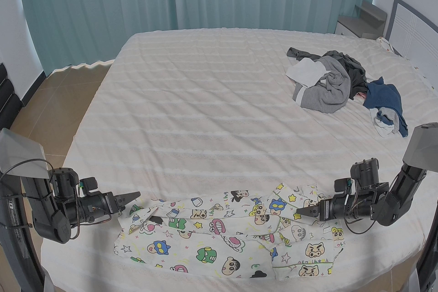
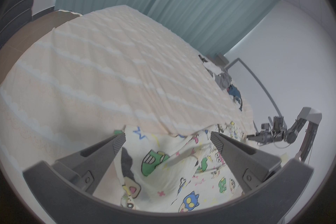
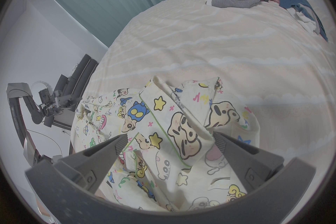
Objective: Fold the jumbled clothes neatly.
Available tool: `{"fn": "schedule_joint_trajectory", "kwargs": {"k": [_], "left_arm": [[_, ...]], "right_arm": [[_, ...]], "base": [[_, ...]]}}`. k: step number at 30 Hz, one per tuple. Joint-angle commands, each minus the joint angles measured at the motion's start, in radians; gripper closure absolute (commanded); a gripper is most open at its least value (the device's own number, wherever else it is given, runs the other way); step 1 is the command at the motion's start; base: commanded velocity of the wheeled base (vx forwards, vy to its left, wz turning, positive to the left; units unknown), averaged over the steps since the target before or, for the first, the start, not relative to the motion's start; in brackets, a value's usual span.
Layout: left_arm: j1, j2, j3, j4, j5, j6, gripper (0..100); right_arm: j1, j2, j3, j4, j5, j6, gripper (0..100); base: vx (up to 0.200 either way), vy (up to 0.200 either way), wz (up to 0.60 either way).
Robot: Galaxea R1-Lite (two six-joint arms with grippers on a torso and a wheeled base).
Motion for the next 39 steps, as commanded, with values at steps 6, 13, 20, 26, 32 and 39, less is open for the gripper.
{"fn": "schedule_joint_trajectory", "kwargs": {"k": [6,13,20,26,32,39], "left_arm": [[0.012,0.005,0.024,-0.068,0.001,-0.054,0],[0.026,0.011,0.045,-0.071,0.001,-0.045,0],[0.031,0.051,0.094,-0.165,0.001,-0.012,0],[0.031,0.057,0.103,-0.165,0.003,-0.005,0],[0.031,0.057,0.103,-0.165,0.003,-0.005,0],[0.031,0.057,0.105,-0.165,0.003,-0.005,0]], "right_arm": [[0.033,0.036,-0.039,0.000,-0.030,0.000,0],[0.034,0.049,-0.046,-0.002,-0.064,0.000,100],[0.031,0.035,-0.039,-0.008,-0.065,0.000,100],[0.030,-0.013,-0.022,-0.006,-0.065,-0.002,100],[0.026,-0.097,0.013,-0.002,-0.053,-0.009,100],[0.014,-0.201,0.090,0.001,0.027,-0.039,100]], "base": [[0.000,0.000,0.00],[0.000,0.000,0.00],[0.000,0.000,0.00],[0.000,0.000,0.00],[0.000,0.000,0.00],[0.000,0.000,0.00]]}}
